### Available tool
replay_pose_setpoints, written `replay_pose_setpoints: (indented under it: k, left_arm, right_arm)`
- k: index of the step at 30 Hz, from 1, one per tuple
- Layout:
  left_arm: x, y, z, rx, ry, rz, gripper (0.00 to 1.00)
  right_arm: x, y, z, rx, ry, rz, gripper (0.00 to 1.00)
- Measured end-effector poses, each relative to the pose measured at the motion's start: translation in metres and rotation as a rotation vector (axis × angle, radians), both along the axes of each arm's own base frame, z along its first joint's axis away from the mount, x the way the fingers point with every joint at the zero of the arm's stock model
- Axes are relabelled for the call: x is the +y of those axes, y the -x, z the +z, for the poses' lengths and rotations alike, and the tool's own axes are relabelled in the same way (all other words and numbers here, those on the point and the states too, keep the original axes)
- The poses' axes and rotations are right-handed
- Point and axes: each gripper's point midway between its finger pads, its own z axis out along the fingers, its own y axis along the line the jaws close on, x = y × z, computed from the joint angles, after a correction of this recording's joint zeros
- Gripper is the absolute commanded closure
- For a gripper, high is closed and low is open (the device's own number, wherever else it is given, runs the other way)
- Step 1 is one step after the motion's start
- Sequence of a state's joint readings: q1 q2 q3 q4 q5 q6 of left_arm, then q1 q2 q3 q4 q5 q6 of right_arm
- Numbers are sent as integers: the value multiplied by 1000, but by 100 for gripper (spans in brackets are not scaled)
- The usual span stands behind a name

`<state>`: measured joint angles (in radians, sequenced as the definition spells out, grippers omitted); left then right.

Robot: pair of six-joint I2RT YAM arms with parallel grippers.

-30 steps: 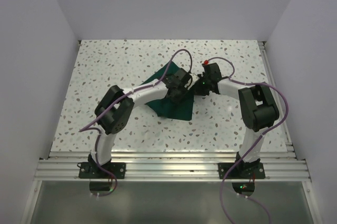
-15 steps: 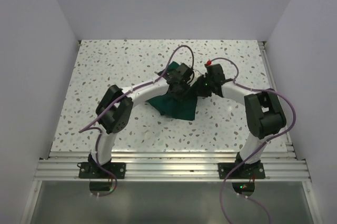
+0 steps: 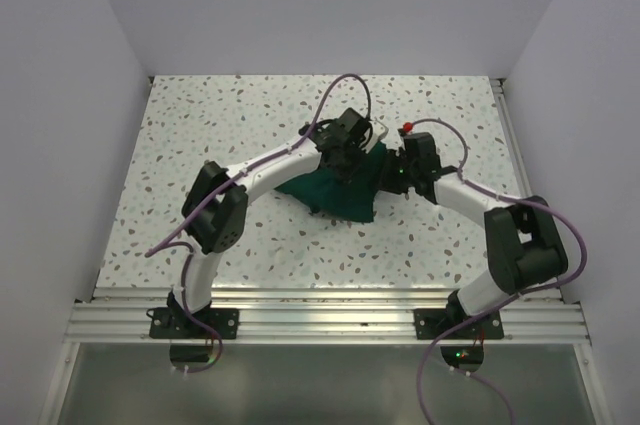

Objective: Prepare the surgical pack

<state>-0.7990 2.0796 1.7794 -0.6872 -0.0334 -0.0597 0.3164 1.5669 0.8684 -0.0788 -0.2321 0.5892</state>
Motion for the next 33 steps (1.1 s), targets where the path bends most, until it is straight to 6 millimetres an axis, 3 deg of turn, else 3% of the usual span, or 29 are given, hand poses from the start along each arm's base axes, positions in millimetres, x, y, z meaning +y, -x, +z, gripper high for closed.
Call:
replay_pose_setpoints:
  k: [7,17,27,33]
  left_arm:
    - [-7,0,12,5,32,-6,100]
    - [-9,1,15,11,48,5,100]
    - [-15,-5,38,-19,78,12,100]
    - [-16,-7,45,-27,86,13,100]
  right_arm:
    - [4,15,-12,8,-81,-27,78]
    - [21,3,7,-73,-228,-51,79]
    - [55,27,22,-100,-283,22,80]
    - [67,36,20,-95,-282,50,80]
